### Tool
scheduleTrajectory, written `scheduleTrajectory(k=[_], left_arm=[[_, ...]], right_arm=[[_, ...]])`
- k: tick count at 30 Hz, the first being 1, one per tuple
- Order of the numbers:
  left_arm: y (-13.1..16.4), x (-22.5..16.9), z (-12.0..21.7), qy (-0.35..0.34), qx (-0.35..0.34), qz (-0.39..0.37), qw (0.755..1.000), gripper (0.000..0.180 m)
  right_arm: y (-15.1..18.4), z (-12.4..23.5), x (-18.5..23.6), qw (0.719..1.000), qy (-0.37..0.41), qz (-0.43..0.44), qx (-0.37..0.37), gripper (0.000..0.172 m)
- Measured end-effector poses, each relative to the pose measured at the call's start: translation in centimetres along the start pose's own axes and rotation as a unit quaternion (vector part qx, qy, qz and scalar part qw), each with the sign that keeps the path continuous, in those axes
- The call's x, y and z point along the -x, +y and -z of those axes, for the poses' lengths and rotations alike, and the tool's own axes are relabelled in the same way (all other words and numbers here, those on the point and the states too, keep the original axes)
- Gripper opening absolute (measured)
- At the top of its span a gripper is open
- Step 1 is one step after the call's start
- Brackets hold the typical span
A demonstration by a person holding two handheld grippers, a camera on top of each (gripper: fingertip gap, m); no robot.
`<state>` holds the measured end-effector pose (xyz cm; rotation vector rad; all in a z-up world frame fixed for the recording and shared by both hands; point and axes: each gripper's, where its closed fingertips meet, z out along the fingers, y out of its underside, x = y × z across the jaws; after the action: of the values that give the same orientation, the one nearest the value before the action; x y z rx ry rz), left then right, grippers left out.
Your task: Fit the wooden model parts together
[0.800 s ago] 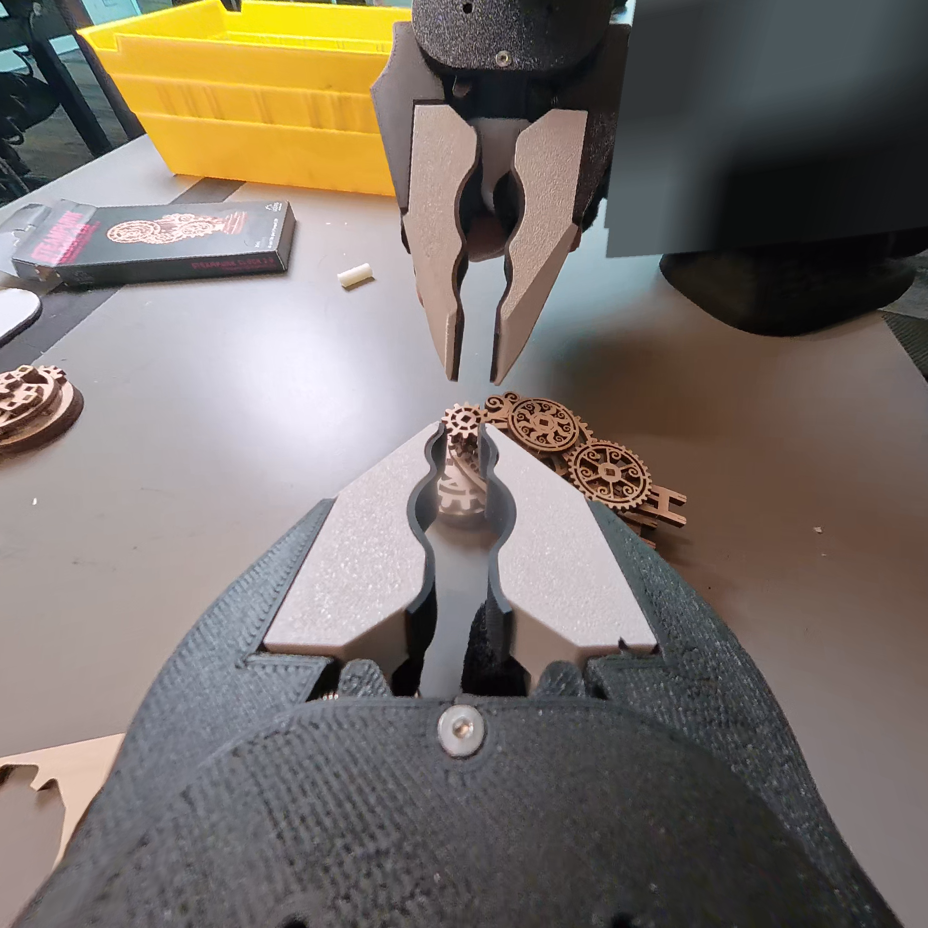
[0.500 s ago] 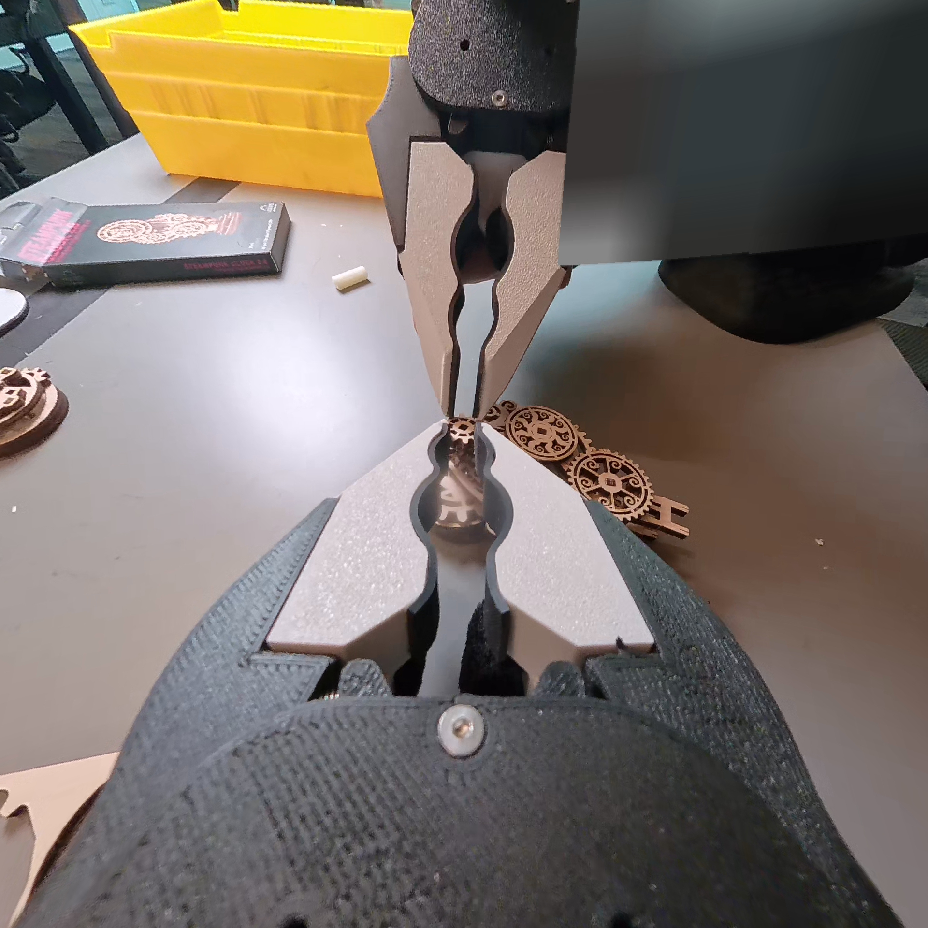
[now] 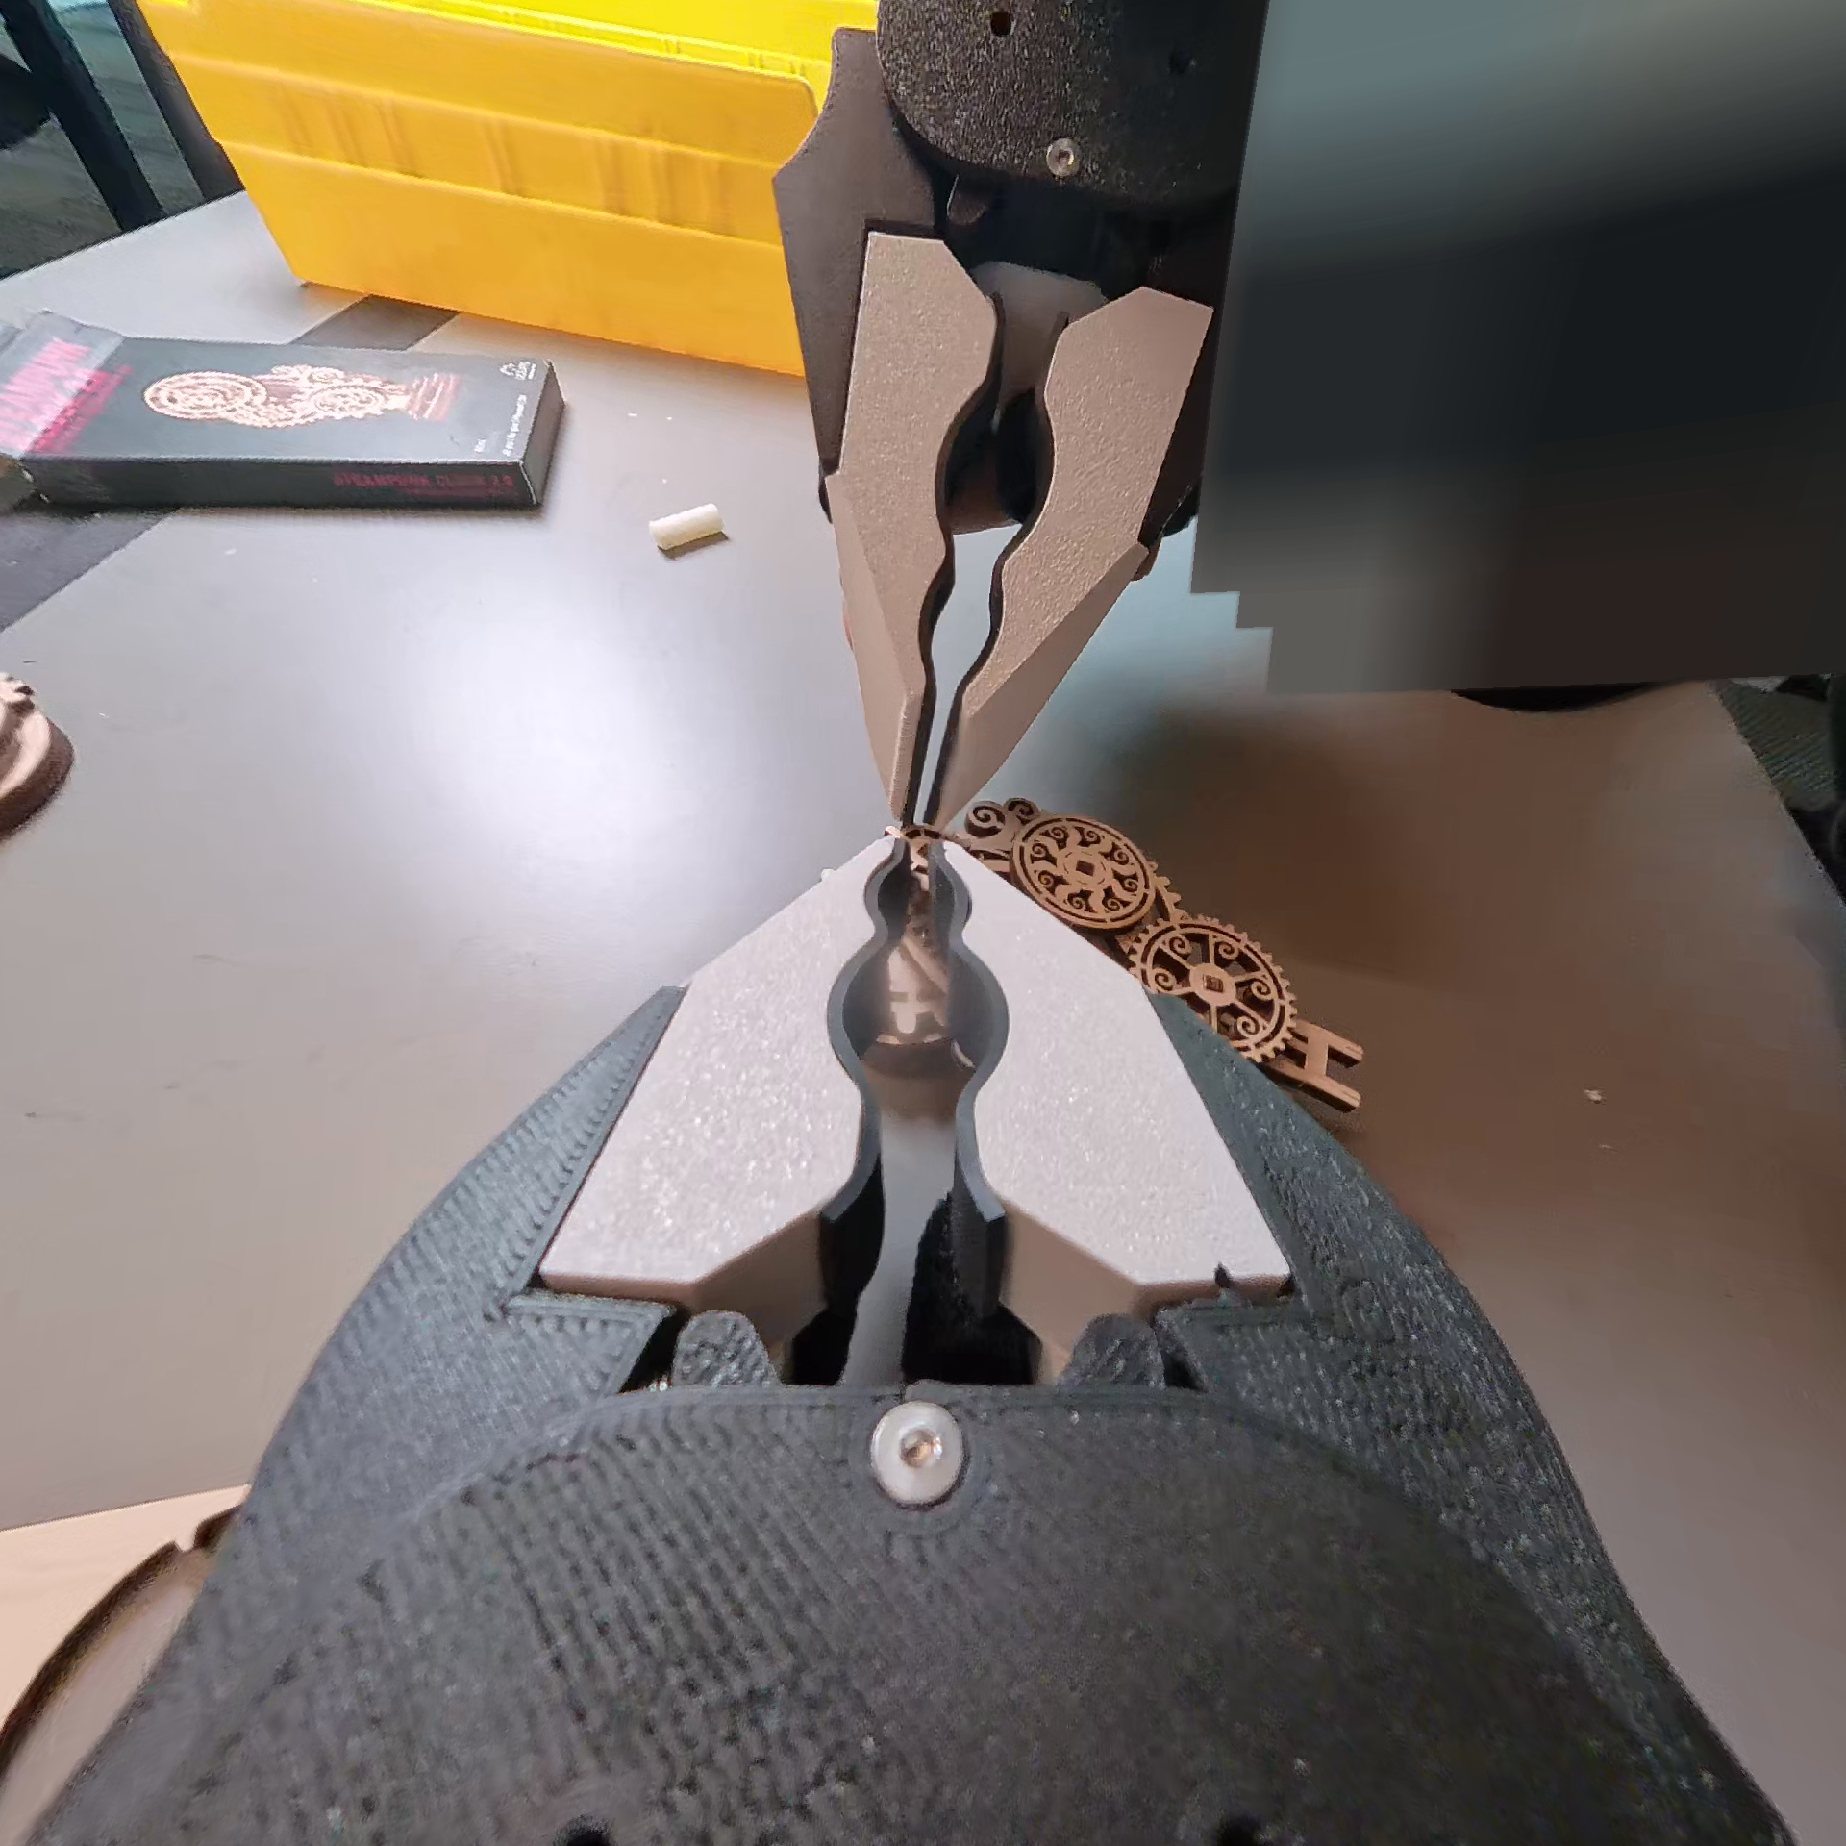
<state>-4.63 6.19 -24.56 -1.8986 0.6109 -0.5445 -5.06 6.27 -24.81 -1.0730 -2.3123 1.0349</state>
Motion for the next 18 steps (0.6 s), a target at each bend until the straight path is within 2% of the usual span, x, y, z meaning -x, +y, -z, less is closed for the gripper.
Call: scheduleTrajectory(k=[14,18], left_arm=[[-0.03,-0.03,-0.23,-0.003,0.002,-0.001,1.000,0.000],[-0.10,0.20,0.09,-0.011,-0.003,0.006,1.000,0.001]], right_arm=[[0.15,0.02,0.09,0.998,0.027,0.052,0.025,0.001],[-0.58,0.67,-0.10,0.998,0.032,0.050,0.015,0.006]])
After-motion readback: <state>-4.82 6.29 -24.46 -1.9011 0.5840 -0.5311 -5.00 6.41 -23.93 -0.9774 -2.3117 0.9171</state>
